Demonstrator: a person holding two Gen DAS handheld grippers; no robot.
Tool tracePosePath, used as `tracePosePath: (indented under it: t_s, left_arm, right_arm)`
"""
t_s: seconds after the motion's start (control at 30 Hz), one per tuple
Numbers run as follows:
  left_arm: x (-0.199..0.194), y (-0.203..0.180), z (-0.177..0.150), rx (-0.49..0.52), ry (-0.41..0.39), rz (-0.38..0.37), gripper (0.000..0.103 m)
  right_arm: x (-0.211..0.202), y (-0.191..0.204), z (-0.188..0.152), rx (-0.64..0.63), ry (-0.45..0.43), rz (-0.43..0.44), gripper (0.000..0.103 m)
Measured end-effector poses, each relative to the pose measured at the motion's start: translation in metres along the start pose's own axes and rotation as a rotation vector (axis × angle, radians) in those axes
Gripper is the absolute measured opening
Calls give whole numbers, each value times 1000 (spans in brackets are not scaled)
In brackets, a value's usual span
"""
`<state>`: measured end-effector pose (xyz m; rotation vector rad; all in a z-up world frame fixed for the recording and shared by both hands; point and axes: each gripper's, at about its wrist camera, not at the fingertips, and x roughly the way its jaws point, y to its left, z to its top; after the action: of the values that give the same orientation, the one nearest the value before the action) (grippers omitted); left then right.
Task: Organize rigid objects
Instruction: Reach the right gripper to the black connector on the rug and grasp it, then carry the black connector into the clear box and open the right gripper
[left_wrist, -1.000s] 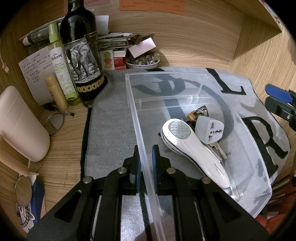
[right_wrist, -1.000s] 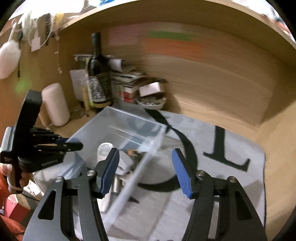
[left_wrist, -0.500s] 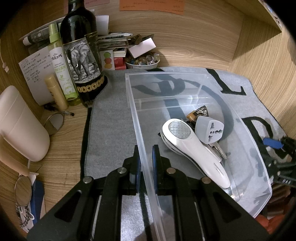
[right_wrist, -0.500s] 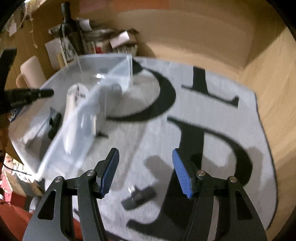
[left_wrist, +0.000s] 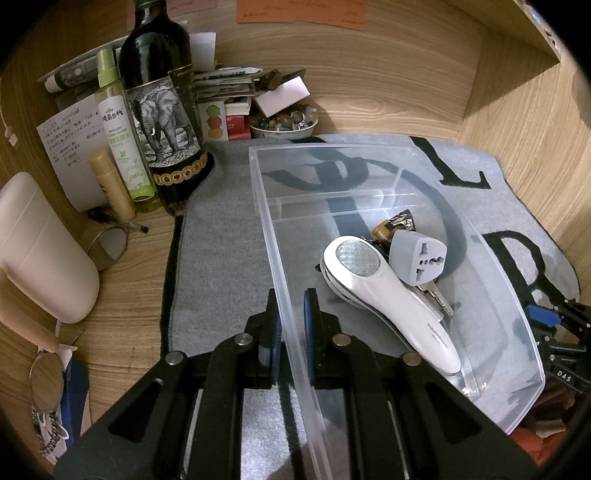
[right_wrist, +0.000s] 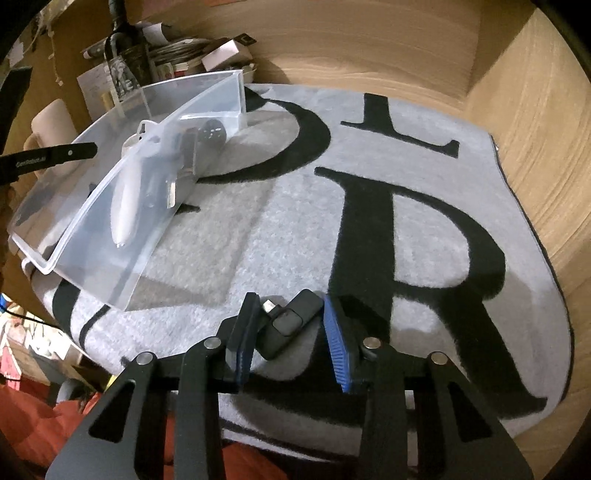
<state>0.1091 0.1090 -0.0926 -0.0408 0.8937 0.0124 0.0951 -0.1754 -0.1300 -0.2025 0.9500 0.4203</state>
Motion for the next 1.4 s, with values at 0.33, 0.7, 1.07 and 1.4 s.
tracePosePath:
  t_s: [0.33, 0.7, 1.07, 1.4]
  left_arm:
    - [0, 0, 0, 0, -1, -1, 9]
    - [0, 0, -1, 3, -2, 2, 9]
    - [0, 1, 0, -1, -5, -5, 9]
    - [0, 2, -1, -3, -6, -9, 9]
  right_arm:
    - [-14, 6, 31, -13, -103, 10, 32]
    - [-36, 25, 83, -87, -254, 42, 32]
    - [-38, 64, 122, -178, -320, 126, 32]
    - [-7, 105, 135, -278, -250, 210, 32]
